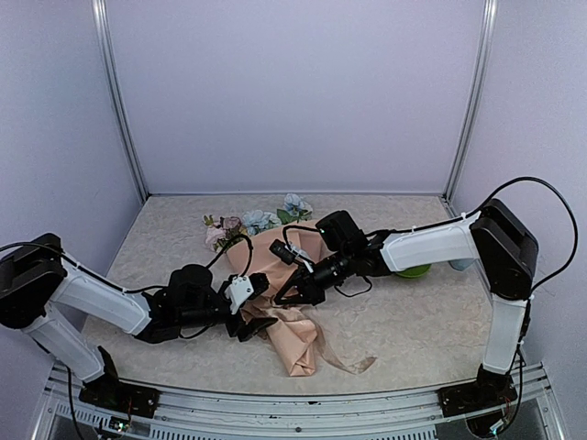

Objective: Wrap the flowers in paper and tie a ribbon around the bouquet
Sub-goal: Cross the half-tied ribbon over the folded bouquet.

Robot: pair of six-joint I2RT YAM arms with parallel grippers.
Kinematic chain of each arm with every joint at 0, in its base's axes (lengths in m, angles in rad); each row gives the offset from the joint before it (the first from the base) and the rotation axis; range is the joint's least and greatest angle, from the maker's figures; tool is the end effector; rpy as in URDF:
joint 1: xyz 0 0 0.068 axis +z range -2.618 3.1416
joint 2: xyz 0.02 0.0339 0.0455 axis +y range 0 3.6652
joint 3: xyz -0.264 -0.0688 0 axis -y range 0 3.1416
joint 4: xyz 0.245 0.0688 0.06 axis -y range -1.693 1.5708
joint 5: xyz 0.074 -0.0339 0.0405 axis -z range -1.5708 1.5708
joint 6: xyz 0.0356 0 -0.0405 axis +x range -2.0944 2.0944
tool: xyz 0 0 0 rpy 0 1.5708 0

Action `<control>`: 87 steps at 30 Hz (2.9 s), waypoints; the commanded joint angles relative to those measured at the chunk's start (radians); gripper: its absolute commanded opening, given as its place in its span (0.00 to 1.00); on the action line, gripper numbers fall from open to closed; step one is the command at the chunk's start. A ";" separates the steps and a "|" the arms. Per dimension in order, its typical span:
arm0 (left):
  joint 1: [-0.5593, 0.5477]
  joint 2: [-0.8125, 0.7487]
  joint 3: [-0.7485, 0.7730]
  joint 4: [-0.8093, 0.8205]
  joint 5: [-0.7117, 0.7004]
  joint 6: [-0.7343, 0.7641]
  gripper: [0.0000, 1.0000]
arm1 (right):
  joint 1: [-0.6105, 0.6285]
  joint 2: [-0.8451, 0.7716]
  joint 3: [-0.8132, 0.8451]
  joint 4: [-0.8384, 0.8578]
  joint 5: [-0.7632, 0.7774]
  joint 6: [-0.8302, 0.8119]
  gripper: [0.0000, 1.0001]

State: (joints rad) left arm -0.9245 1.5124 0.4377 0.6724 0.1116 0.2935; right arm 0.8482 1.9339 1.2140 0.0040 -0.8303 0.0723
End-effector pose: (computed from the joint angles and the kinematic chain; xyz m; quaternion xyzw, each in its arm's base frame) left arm 0.1622 -0.2216 0.1473 0.5016 0.6655 -0.2151 0.5091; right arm 0.2524 0.3260 0.1795 -0.4698 0.7076 0.4973 0.1768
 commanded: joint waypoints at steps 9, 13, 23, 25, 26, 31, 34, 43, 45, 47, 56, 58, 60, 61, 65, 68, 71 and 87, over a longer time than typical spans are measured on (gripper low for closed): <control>-0.005 0.098 0.063 0.095 0.018 0.018 0.46 | -0.005 0.014 -0.010 0.036 -0.038 0.010 0.05; -0.005 0.094 0.057 0.121 -0.024 0.005 0.34 | -0.005 0.013 -0.009 0.033 -0.042 0.012 0.05; -0.011 0.123 0.039 0.191 -0.076 -0.039 0.11 | -0.006 0.006 0.001 -0.052 -0.044 -0.026 0.22; -0.014 0.131 0.039 0.197 -0.077 -0.043 0.07 | -0.014 -0.009 0.009 -0.081 -0.047 -0.052 0.29; -0.014 0.135 0.036 0.201 -0.078 -0.046 0.05 | -0.024 -0.019 0.010 -0.087 -0.049 -0.056 0.33; -0.023 0.136 0.030 0.220 -0.083 -0.050 0.02 | -0.089 -0.047 0.062 -0.178 -0.065 -0.095 0.43; -0.025 0.134 0.026 0.227 -0.083 -0.049 0.01 | -0.109 -0.019 0.103 -0.206 -0.069 -0.096 0.44; -0.033 0.126 0.019 0.220 -0.086 -0.046 0.00 | -0.108 0.043 0.170 -0.186 -0.003 -0.076 0.32; -0.033 0.127 0.019 0.221 -0.089 -0.047 0.00 | -0.100 0.064 0.183 -0.205 0.025 -0.084 0.25; -0.033 0.130 0.019 0.221 -0.092 -0.050 0.00 | -0.086 0.093 0.197 -0.244 0.039 -0.117 0.21; -0.033 0.138 0.019 0.224 -0.088 -0.063 0.01 | -0.054 0.137 0.184 -0.273 -0.061 -0.163 0.19; -0.033 0.140 0.019 0.225 -0.090 -0.063 0.01 | -0.054 0.140 0.174 -0.260 -0.092 -0.157 0.19; -0.034 0.142 0.020 0.224 -0.092 -0.063 0.01 | -0.054 0.140 0.165 -0.244 -0.115 -0.153 0.19; -0.034 0.143 0.020 0.223 -0.093 -0.064 0.01 | -0.054 0.138 0.161 -0.238 -0.123 -0.151 0.20; -0.034 0.143 0.021 0.220 -0.085 -0.068 0.01 | -0.054 0.142 0.157 -0.214 -0.124 -0.132 0.23; -0.033 0.144 0.022 0.216 -0.084 -0.069 0.01 | -0.054 0.149 0.155 -0.196 -0.126 -0.116 0.24; -0.034 0.144 0.022 0.216 -0.082 -0.071 0.01 | -0.051 0.151 0.155 -0.168 -0.125 -0.098 0.24; -0.034 0.123 0.020 0.194 -0.084 -0.079 0.04 | -0.056 0.127 0.154 -0.188 -0.055 -0.106 0.00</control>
State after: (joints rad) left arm -0.9497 1.6535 0.4644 0.8673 0.0101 0.2245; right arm 0.7918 2.0789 1.3731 -0.1890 -0.9226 -0.0158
